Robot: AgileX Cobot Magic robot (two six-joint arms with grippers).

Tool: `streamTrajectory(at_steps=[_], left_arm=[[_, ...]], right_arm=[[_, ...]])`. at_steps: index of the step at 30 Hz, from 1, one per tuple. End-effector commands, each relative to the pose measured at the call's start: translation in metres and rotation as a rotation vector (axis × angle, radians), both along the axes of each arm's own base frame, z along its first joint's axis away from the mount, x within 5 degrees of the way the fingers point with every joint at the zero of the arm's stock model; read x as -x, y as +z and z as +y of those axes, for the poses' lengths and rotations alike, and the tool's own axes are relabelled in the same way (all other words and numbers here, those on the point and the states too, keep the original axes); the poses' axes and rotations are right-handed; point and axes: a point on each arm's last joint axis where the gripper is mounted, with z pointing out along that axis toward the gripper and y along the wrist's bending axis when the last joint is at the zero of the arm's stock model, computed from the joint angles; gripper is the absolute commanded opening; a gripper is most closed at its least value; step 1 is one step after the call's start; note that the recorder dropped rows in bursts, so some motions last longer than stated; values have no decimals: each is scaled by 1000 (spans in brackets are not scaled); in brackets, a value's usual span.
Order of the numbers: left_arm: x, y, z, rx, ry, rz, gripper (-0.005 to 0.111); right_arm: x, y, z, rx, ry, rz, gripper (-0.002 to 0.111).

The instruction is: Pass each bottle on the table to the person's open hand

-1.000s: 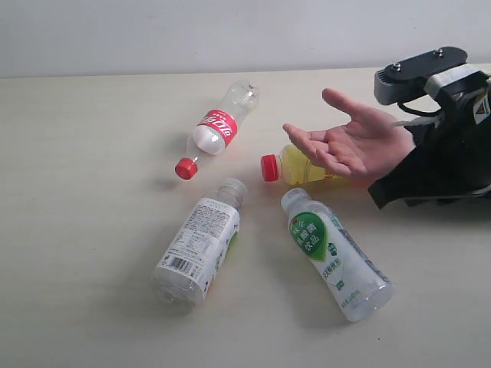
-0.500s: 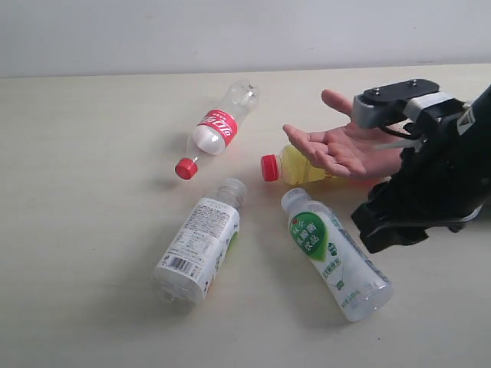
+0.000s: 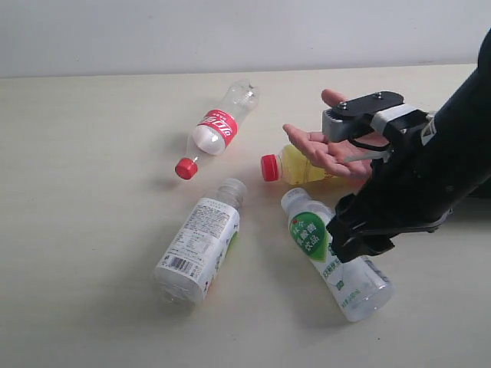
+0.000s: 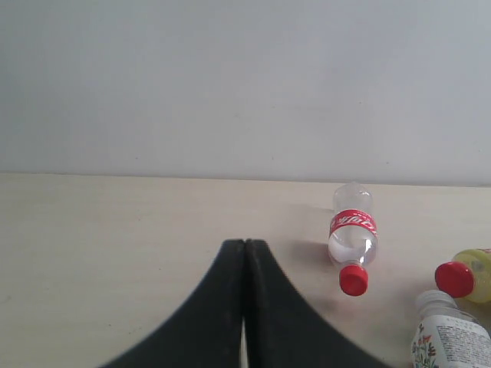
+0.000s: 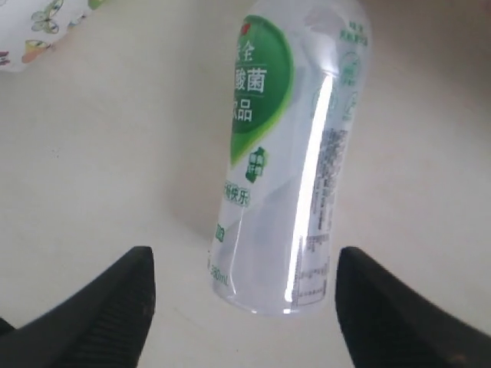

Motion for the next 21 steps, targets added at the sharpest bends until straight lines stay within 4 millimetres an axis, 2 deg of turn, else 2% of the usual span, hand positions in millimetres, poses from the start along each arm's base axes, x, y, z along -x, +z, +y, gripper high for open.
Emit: streamTrajectory(at_steps=[1,7,14,21], left_arm=[[0,0,0,3,0,-4,0],[0,0,0,3,0,-4,0],[0,0,0,3,0,-4,0],[0,0,0,3,0,-4,0]], right_arm=[[-17,-5,9,21,-9,6,66],[-27,-21,14,49,-8,52,73],[-33,-38,12,116,-17,67,74],[-30,-54,33,207,44,-10,74]])
